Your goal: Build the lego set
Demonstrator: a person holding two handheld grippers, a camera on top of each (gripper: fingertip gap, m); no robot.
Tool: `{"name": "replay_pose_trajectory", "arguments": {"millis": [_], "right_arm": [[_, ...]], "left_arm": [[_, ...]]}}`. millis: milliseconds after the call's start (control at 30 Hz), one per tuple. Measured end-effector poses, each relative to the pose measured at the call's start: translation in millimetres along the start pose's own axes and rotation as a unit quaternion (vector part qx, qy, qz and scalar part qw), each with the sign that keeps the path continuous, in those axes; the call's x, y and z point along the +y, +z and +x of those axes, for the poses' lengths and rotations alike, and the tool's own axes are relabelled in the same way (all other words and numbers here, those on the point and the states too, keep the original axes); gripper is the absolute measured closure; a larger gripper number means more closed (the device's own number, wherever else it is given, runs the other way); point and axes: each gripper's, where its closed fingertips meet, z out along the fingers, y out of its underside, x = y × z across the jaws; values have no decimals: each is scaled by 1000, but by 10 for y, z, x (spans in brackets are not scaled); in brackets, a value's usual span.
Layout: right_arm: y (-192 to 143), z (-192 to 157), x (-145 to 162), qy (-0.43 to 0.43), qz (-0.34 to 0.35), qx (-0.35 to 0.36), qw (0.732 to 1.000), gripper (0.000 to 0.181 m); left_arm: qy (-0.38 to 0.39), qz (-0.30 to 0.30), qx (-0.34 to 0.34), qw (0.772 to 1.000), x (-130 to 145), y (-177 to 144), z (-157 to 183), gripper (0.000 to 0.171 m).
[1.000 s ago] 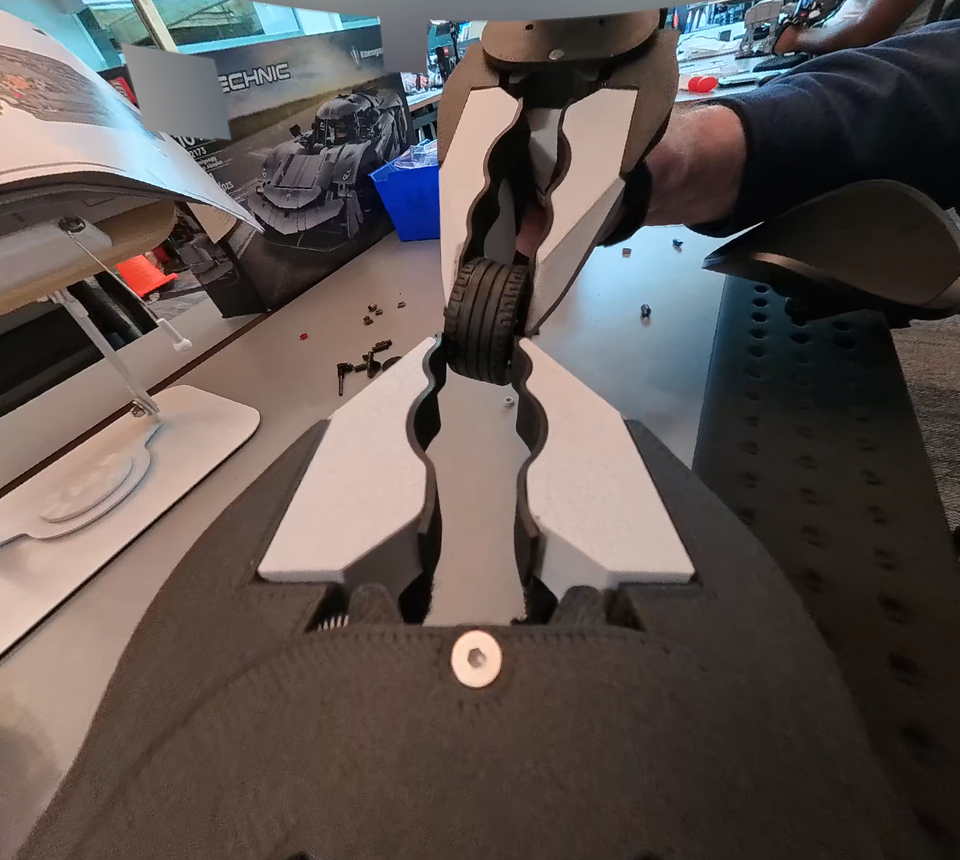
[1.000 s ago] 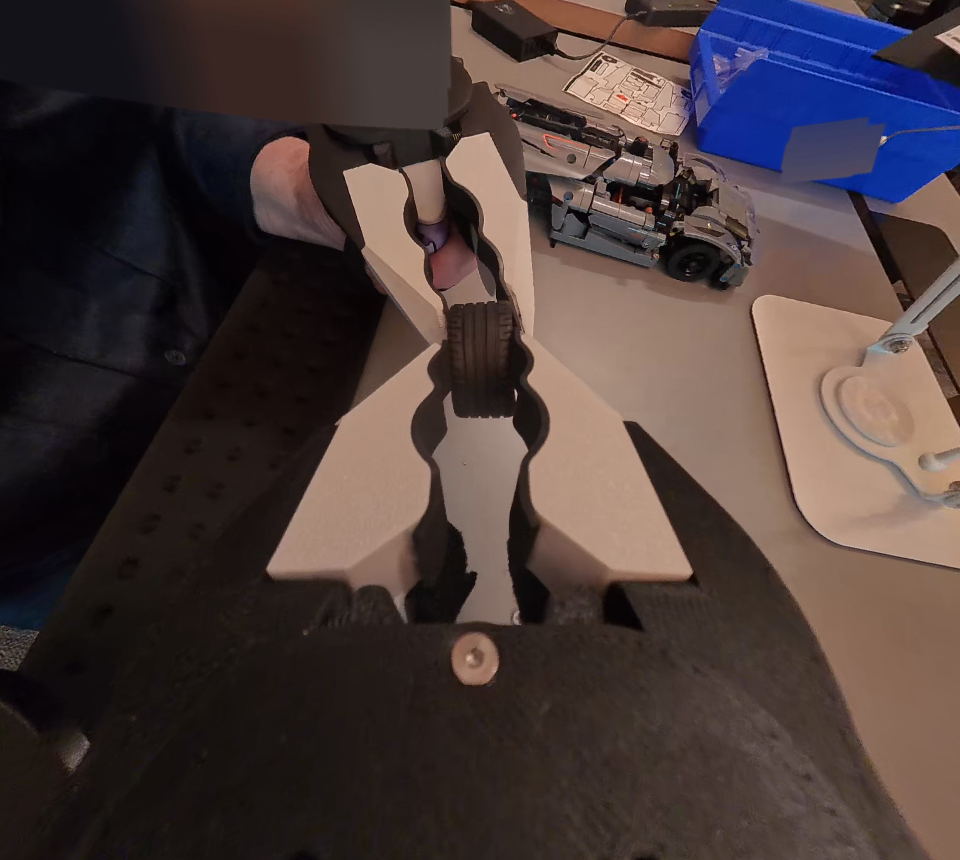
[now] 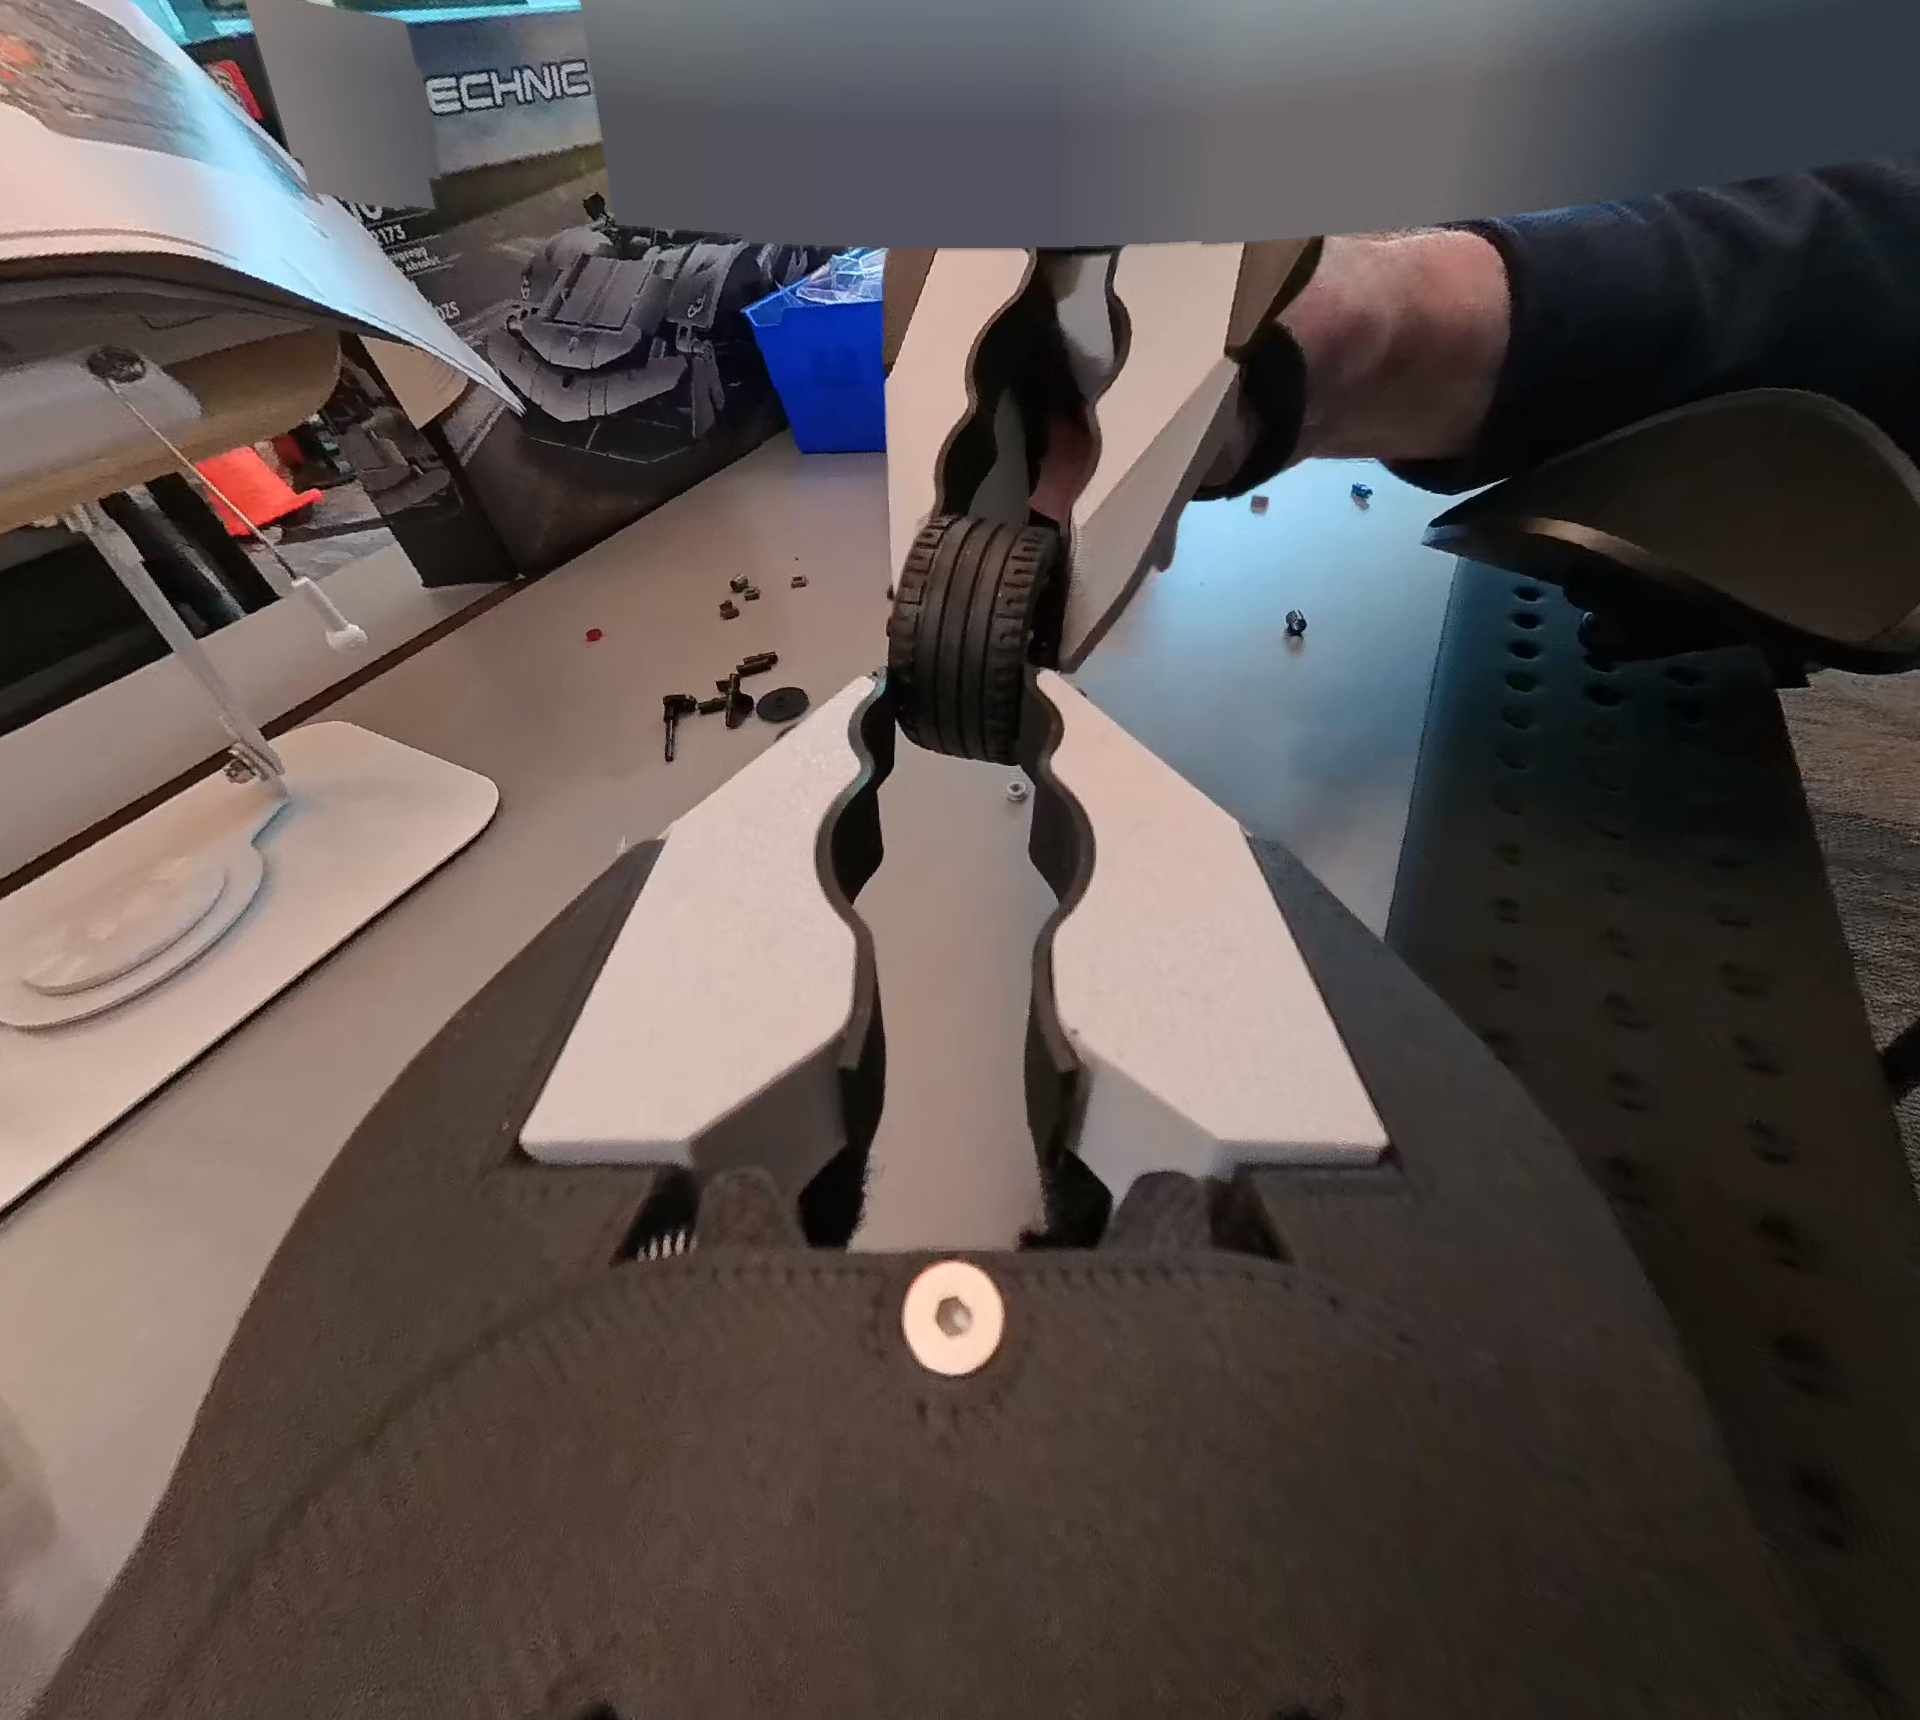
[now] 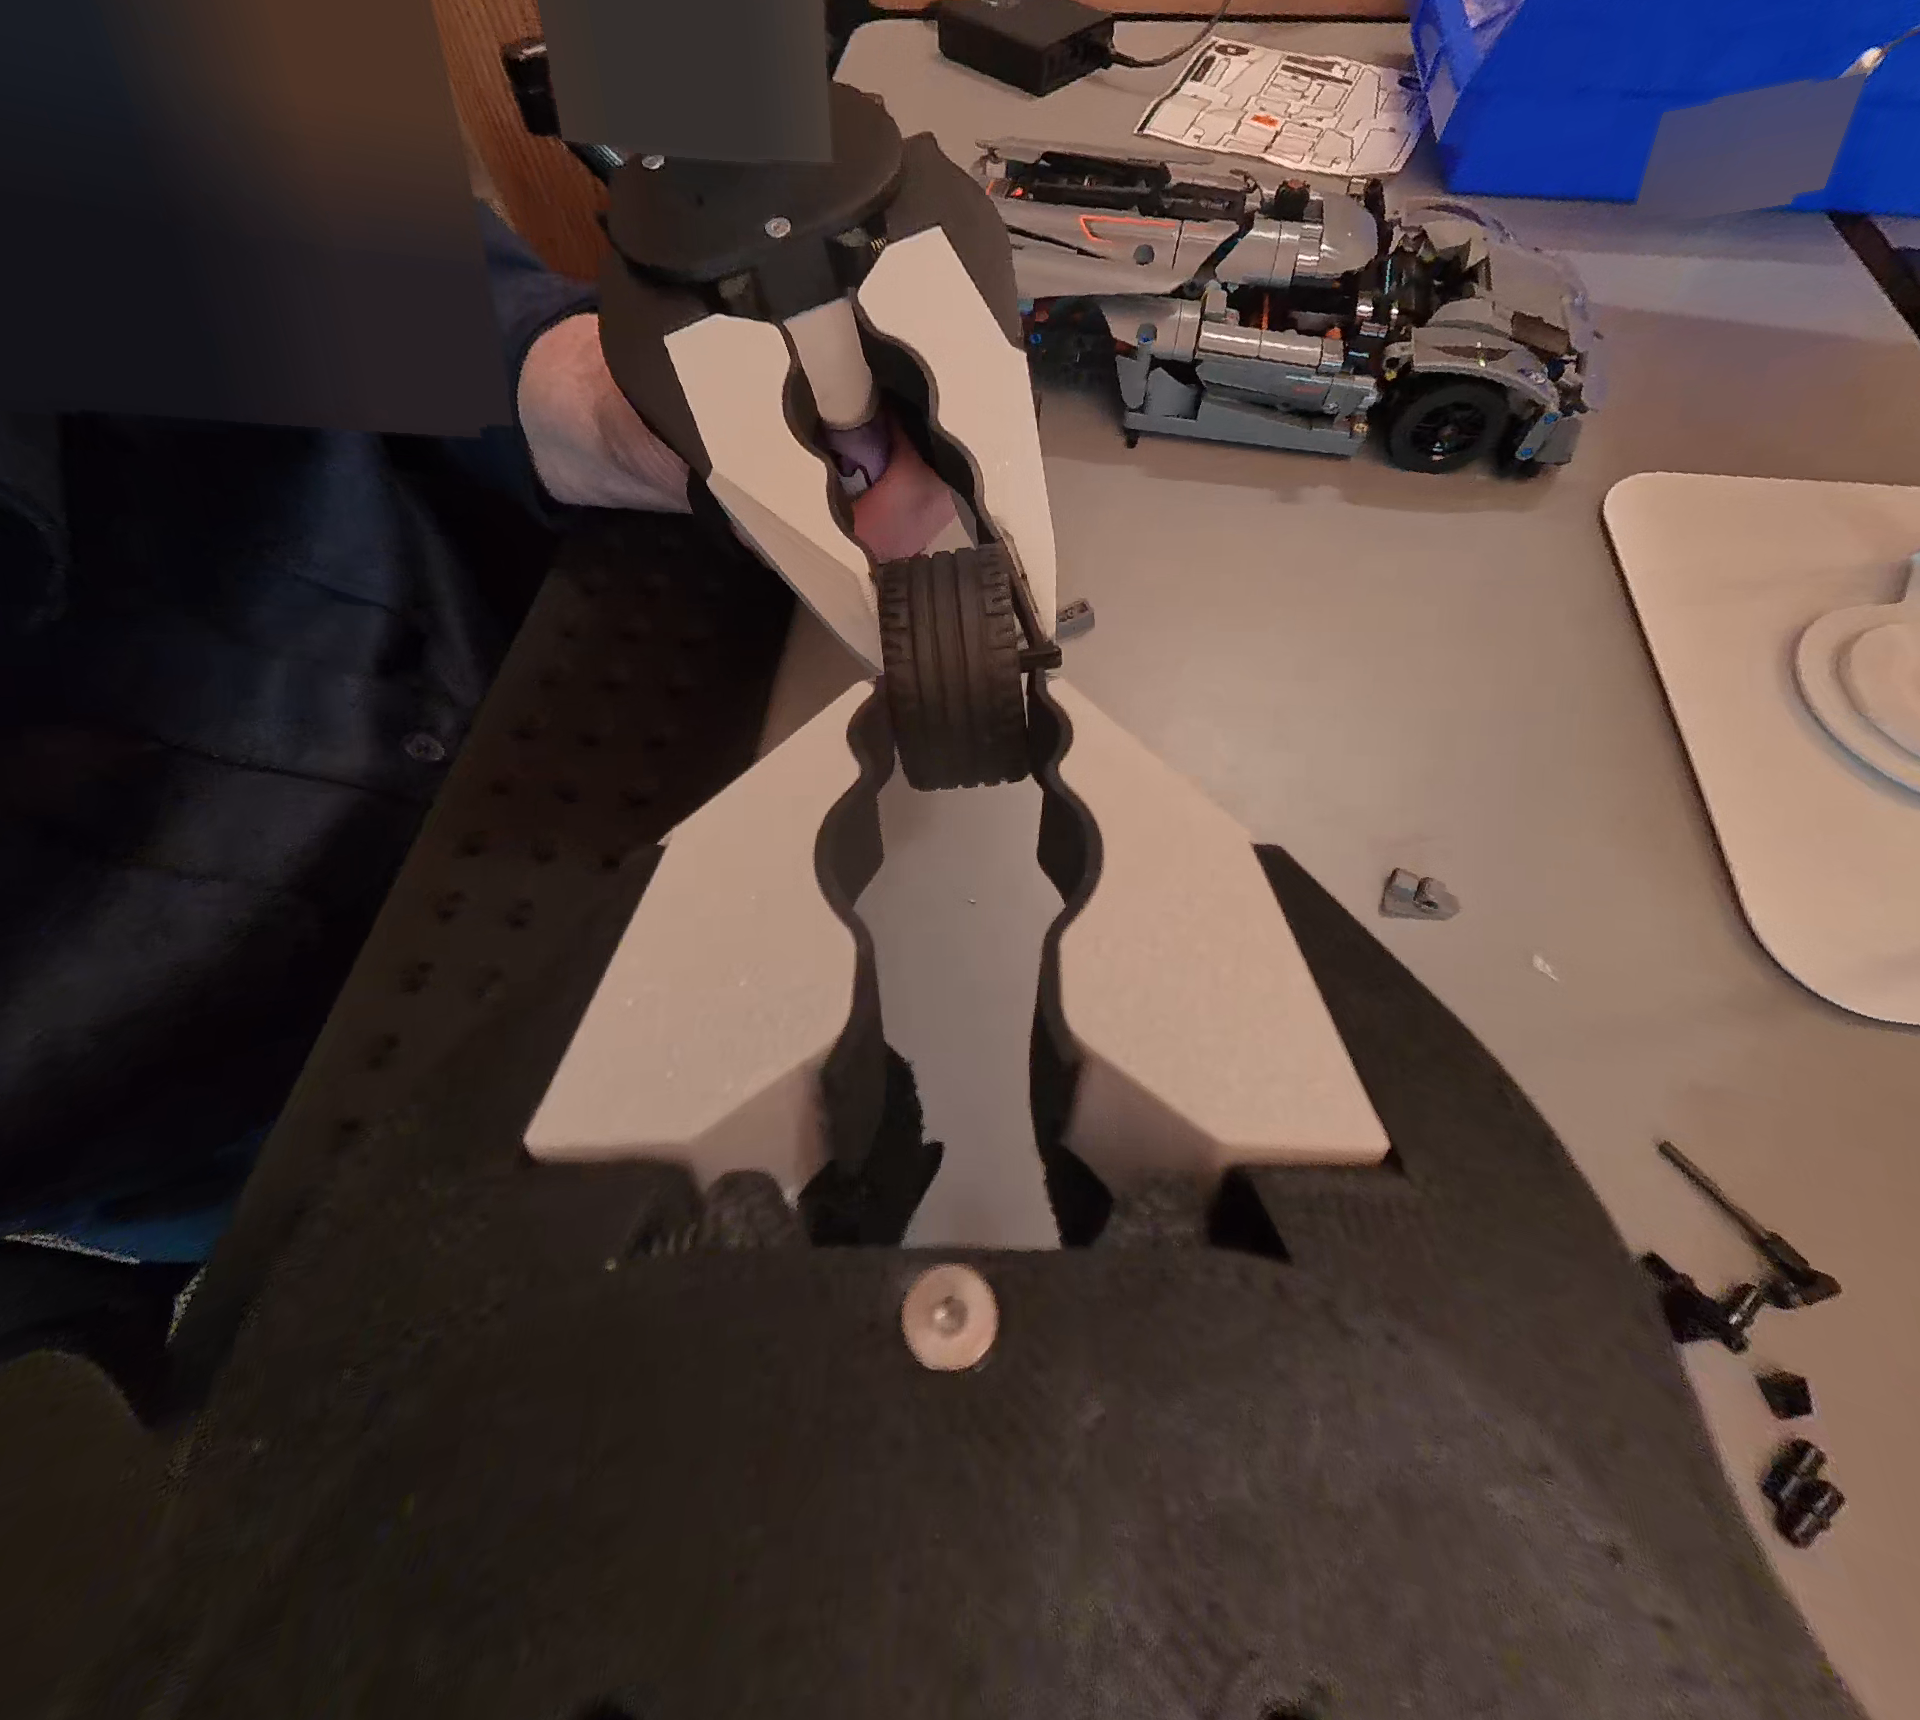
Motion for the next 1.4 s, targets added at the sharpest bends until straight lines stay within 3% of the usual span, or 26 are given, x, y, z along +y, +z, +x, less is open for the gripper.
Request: {"name": "replay_pose_trajectory", "arguments": {"millis": [600,933,1400], "right_arm": [[25,-18,27,18,-34,0,999,161],[-14,-103,31,25,-6,-51,998,159],[-14,-110,19,26,-12,-44,999,160]], "left_arm": [[25,-23,-20,999,46,7,-3,151],[-72,30,96,992,-63,-15,164,145],[-82,33,102,991,-65,-28,165,151]]}}
